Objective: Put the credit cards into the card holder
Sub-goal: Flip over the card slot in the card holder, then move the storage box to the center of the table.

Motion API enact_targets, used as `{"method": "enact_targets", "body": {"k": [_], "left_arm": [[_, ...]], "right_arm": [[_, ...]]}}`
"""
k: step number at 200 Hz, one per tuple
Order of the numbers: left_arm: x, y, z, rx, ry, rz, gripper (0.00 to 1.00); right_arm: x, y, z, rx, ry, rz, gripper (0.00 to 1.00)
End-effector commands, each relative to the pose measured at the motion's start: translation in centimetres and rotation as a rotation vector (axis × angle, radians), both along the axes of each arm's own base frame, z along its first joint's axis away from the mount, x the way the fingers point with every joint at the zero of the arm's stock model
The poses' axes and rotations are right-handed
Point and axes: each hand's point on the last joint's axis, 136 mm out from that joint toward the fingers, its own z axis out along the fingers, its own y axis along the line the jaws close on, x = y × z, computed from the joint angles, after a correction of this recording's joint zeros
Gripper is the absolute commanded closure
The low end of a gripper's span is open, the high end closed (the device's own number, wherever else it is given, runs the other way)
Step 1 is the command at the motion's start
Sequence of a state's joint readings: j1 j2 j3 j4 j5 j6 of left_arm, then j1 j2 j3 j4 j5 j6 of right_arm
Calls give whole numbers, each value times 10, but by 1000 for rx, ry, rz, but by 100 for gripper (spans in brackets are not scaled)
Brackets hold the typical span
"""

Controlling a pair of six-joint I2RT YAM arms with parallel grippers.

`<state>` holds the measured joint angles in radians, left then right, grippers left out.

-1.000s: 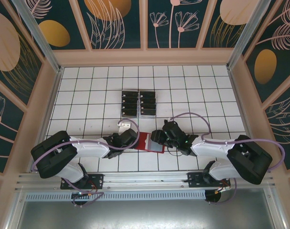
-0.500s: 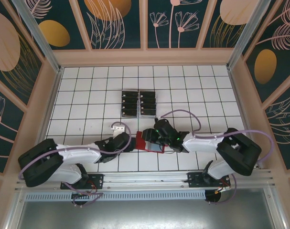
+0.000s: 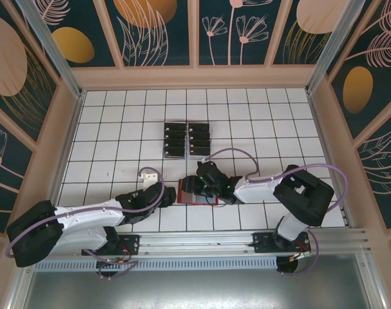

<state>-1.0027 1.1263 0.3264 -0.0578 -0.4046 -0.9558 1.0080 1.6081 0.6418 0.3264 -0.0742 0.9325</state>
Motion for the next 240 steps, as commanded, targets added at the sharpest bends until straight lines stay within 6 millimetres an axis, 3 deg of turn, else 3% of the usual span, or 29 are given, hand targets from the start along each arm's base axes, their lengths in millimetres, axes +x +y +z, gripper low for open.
{"method": "enact_targets", "body": {"k": [1, 47, 70, 91, 110, 142, 193, 240], "left_arm": [[1, 1, 4, 17, -4, 8, 18], [3, -2, 11, 10, -14, 0, 18], [9, -7, 23, 3, -39, 8, 15], [26, -9, 42, 4, -83, 49, 7], [54, -6, 61, -39, -99, 95, 2], [114, 11, 102, -62, -169, 164, 1], [207, 32, 151, -287, -244, 182, 1], [255, 15, 149, -520, -247, 99, 1]], "right_arm": [[5, 13, 30, 51, -44, 15, 44], [12, 8, 65, 85, -104, 0, 43], [28, -15, 85, 70, -149, -51, 43], [45, -44, 98, 58, -174, -114, 43], [62, -70, 102, 28, -193, -168, 43], [91, -101, 104, -24, -212, -229, 43], [127, -113, 90, -96, -230, -247, 43], [141, -116, 68, -133, -210, -249, 44]]}}
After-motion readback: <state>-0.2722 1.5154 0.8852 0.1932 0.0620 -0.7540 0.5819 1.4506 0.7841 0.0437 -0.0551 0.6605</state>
